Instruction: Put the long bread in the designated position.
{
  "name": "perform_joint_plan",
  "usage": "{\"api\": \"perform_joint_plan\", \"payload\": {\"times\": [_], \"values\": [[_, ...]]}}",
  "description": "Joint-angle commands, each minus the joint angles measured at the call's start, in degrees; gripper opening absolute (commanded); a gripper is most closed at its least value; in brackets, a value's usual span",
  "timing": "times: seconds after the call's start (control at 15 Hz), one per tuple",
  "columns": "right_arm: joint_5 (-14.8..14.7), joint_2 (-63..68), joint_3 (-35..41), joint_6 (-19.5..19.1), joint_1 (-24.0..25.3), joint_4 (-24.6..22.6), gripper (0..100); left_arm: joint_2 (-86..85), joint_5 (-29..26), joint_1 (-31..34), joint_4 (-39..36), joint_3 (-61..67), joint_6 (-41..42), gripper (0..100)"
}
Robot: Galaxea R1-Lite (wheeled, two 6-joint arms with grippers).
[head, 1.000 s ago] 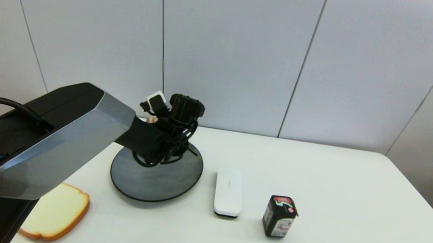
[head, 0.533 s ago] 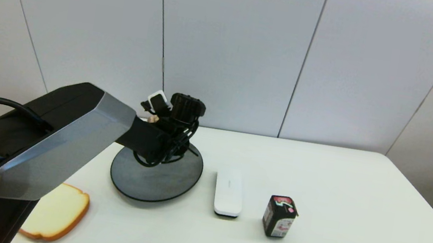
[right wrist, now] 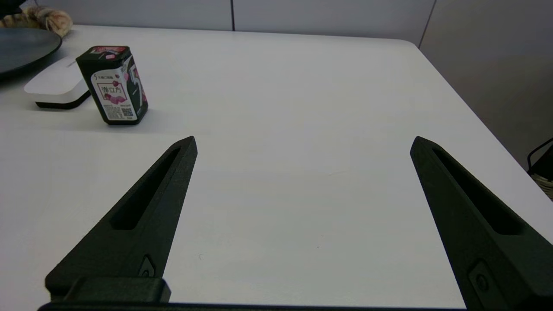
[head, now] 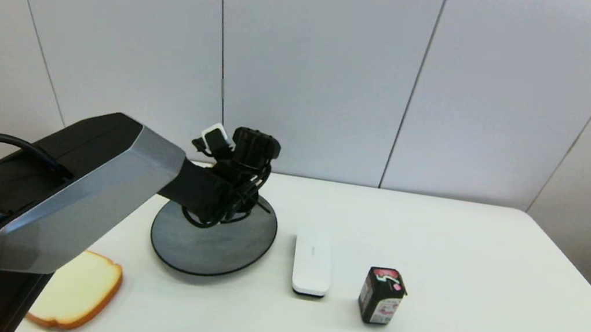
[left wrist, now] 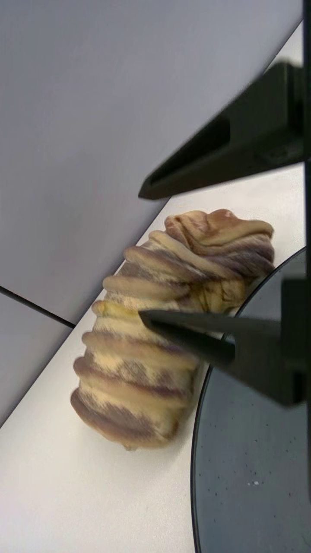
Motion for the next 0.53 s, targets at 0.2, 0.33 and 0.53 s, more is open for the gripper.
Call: {"api": "perform_joint_plan", "payload": {"times": [0.2,0.33,0.53], "values": [[0.0,0.1,0.0,-0.1,0.0,0.0,100,-0.2,0.2,0.0,0.1,-0.4,0.0,100],[0.0,0.1,0.0,-0.1,0.0,0.0,100,-1.5,0.2,0.0,0.1,-0.5,0.2,100],[0.0,0.1,0.0,-0.1,0.0,0.0,100,-3.9,0.1,0.0,0.3,-0.2,0.6,100]]}}
